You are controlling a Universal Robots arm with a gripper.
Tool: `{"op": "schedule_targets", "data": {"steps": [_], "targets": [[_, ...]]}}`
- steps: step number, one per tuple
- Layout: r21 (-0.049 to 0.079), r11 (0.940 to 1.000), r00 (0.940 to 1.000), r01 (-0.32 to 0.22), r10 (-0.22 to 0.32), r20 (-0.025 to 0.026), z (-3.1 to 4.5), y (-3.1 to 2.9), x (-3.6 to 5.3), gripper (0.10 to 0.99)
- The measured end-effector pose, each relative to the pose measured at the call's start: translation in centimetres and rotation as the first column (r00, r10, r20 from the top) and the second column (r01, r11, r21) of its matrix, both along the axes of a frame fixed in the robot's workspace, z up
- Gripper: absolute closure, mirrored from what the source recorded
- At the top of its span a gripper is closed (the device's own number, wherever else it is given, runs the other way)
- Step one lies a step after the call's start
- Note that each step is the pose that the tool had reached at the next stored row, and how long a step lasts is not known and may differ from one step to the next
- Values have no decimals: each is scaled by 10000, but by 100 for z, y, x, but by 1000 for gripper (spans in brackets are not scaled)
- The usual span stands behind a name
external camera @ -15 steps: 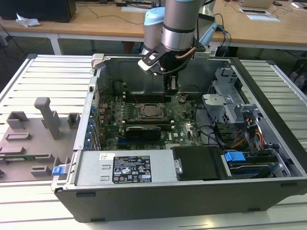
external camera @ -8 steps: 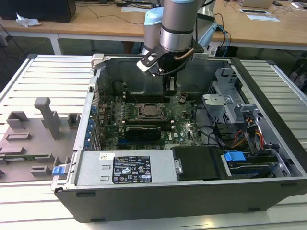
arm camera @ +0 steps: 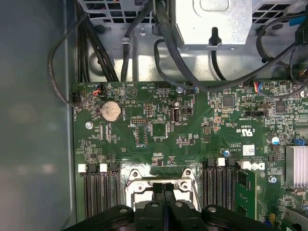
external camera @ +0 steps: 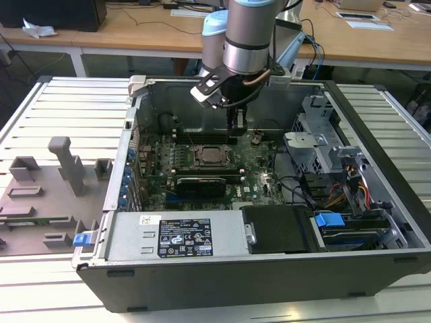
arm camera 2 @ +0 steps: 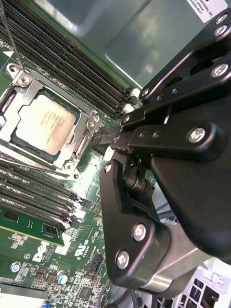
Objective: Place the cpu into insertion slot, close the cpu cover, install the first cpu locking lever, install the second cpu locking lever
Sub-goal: 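Close the cpu cover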
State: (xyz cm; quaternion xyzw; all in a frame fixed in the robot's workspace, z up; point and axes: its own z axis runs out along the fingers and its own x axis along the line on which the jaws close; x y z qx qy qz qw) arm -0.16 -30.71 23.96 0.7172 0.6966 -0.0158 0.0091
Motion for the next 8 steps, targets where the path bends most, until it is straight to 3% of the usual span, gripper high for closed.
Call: {"op": "schedule_targets", "data": {"steps": [8], "targets": [[0,10000,10000,1,-1,0,-41,0,-11,980]]}}
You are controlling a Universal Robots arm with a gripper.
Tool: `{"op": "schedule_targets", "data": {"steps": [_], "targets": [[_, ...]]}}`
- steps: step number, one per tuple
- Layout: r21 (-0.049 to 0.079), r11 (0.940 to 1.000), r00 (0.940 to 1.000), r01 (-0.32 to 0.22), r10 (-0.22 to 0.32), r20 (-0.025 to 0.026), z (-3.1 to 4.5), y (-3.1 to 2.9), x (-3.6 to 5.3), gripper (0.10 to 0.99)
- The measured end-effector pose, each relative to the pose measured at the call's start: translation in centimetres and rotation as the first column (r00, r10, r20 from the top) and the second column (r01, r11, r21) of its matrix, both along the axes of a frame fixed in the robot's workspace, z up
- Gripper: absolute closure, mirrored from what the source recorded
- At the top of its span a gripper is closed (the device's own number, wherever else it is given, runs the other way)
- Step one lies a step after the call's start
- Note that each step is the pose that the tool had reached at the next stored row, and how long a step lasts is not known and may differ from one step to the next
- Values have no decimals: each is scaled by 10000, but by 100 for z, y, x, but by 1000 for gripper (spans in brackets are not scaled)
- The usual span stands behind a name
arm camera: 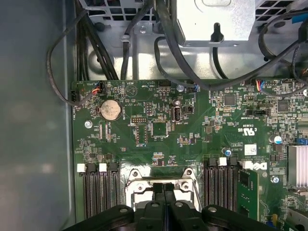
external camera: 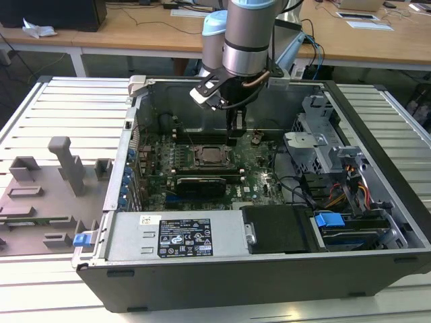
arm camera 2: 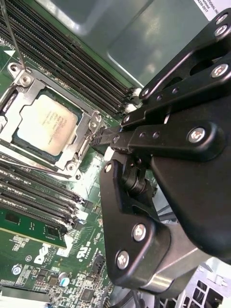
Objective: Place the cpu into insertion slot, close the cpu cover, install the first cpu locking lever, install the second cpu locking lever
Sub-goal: 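Close the cpu cover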
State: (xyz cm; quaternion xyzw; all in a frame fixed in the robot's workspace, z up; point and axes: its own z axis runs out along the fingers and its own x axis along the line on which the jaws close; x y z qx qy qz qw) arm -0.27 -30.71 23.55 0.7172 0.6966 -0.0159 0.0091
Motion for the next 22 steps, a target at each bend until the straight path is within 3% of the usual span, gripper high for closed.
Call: {"op": "schedule_targets", "data": {"steps": [12,22], "targets": [[0,10000,10000,0,0,0,-72,0,-3,980],[-1,10000,10000,0,0,-1,-208,-1,-38,980]]}}
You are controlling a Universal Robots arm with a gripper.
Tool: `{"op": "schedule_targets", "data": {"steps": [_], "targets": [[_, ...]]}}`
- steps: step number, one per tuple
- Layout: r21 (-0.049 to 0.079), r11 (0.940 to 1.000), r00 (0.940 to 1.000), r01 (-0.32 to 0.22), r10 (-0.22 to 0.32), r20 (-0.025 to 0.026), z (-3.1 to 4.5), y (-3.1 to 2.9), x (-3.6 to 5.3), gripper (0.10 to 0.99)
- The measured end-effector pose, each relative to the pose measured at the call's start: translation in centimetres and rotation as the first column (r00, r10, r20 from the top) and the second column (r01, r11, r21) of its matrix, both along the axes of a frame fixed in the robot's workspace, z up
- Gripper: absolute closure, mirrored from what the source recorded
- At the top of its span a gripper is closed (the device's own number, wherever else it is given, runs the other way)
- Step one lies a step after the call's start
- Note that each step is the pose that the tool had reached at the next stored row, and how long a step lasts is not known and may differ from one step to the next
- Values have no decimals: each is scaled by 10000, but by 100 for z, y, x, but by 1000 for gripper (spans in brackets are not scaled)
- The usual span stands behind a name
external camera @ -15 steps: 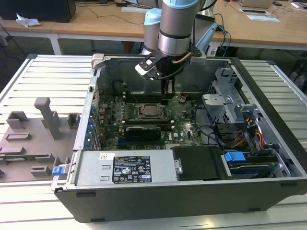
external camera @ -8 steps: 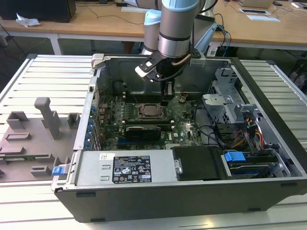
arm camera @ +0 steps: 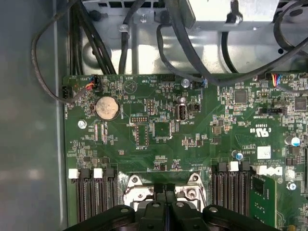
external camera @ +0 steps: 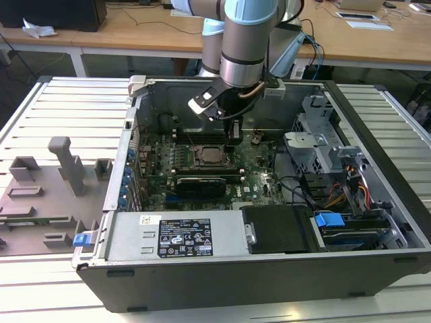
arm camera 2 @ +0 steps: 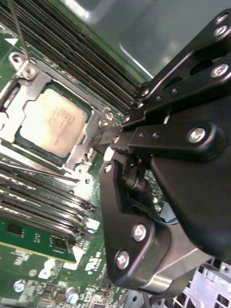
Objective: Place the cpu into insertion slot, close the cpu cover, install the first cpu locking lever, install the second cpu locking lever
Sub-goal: 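Close the cpu cover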
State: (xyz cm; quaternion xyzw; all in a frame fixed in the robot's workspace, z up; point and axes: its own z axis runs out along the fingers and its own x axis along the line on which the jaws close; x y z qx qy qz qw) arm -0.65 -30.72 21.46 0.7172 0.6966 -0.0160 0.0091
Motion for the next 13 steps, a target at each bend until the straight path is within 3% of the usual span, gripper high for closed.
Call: {"op": "schedule_targets", "data": {"steps": [5,11,13], "targets": [[25,10000,10000,0,0,1,-9,0,-207,980],[106,9999,10000,1,-1,1,-57,1,-540,980],[106,9999,10000,-1,1,2,-85,1,-562,980]]}}
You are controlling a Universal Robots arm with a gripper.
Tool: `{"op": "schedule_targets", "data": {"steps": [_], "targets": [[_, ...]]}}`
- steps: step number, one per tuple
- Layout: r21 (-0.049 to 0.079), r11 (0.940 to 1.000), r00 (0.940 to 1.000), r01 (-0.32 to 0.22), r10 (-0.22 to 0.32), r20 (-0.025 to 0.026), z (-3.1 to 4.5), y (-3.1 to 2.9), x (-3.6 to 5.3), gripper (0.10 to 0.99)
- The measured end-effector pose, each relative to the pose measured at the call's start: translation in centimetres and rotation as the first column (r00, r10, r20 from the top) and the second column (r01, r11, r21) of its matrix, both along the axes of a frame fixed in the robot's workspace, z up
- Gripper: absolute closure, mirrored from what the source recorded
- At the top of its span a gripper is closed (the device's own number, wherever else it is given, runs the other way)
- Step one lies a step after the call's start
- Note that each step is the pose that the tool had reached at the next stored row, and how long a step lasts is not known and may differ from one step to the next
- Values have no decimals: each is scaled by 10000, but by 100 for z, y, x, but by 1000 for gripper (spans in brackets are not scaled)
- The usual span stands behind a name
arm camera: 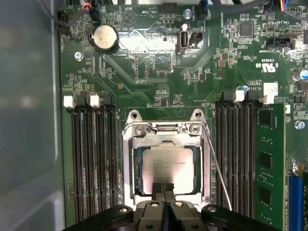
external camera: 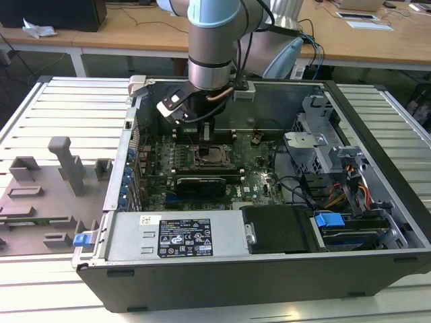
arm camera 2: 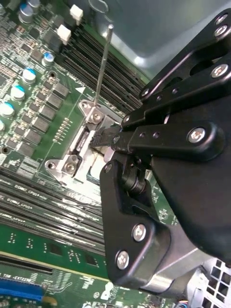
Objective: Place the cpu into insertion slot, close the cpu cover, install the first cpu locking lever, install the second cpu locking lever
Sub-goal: 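Close the cpu cover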
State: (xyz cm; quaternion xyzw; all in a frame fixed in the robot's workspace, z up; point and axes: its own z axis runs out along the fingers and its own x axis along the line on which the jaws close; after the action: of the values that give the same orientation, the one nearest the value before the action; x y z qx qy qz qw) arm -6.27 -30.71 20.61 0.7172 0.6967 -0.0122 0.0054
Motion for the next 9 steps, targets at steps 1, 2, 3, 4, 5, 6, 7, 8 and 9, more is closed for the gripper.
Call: {"op": "schedule_targets", "data": {"steps": [1,2,3,4,5,6,7,8,9], "targets": [[-5,10000,10000,0,0,-2,-6,0,0,980],[-10,10000,10000,0,0,-4,-12,-1,-1,980],[-16,10000,10000,1,-1,-6,-19,-1,-1,980],[-23,10000,10000,2,-2,-4,-24,-1,-1,980],[-23,10000,10000,1,-1,-2,-24,0,-1,980],[-21,10000,10000,1,-1,-2,-24,0,-1,980],[-16,10000,10000,0,0,4,-16,1,0,980],[3,10000,10000,0,0,16,-1,3,2,980],[-5,10000,10000,-1,1,7,32,2,1,980]]}}
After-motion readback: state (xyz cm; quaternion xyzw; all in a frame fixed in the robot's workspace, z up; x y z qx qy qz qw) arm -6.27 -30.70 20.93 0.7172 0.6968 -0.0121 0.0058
